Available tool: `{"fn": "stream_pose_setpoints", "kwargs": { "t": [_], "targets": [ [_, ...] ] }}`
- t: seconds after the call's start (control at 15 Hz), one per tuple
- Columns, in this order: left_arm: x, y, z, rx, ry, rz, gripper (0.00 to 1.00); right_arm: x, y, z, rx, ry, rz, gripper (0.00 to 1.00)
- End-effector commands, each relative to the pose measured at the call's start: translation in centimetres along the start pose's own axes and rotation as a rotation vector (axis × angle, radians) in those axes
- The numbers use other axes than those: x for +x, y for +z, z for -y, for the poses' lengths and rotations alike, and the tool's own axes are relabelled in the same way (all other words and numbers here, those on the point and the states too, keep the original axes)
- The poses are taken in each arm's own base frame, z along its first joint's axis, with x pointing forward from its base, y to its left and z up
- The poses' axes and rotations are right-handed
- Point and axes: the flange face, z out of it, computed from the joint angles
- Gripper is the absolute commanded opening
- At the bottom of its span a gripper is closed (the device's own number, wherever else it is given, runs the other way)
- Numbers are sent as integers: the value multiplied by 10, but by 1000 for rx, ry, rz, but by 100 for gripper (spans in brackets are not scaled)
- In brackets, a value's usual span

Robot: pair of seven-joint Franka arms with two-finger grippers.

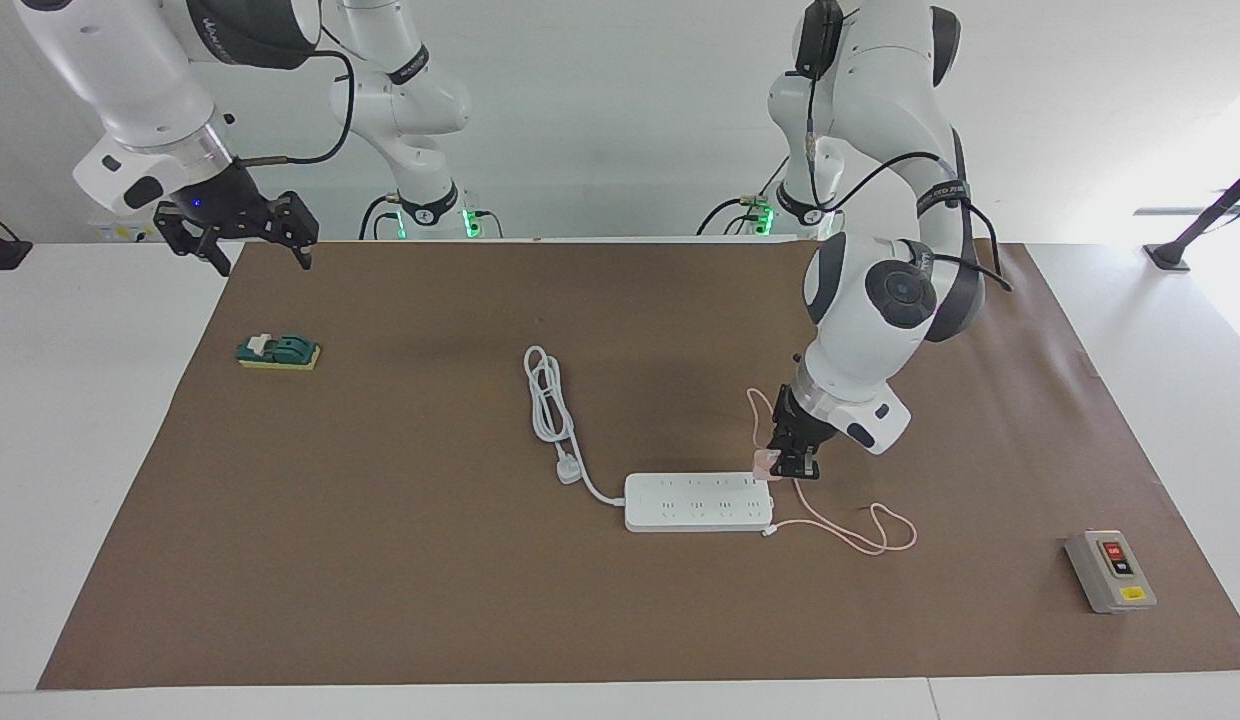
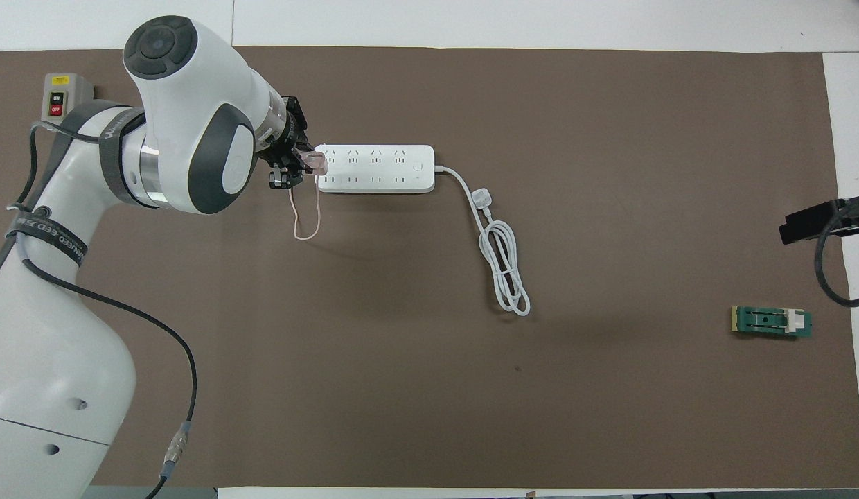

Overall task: Plug charger into power strip
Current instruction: 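Push the charger prongs into the strip socket with the left gripper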

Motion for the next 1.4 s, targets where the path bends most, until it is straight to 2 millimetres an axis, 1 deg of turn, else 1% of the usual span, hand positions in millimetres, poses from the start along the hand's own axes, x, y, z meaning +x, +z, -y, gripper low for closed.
{"fn": "stream_pose_setpoints", "kwargs": {
  "t": [0.0,0.13,0.27,0.4,0.53,0.8,0.93,1.13,1.33],
  "targets": [
    [-1,-6,6,-4,16,35,0,-6,-4,-1,-14,-11,-6,100],
    [0,-9,6,-8,14,48,0,-7,-3,-2,-15,-11,-2,100],
    [-1,-8,6,-4,26,72,0,-7,-4,-1,-14,-11,-4,100],
    [1,-2,5,-2,31,71,0,-7,-3,-1,-14,-11,-2,100],
    [10,-2,4,0,40,79,0,-7,-4,-1,-14,-11,-4,100],
    [16,2,1,-19,31,85,0,-7,-3,-1,-14,-11,-3,100],
    [20,10,-1,-11,23,83,0,-7,-3,-1,-14,-11,-2,100],
    [20,11,-2,-21,16,85,0,-7,-3,-1,-14,-11,-3,100],
    [21,19,-1,-16,14,82,0,-7,-4,-1,-14,-11,-4,100]
  ]
}}
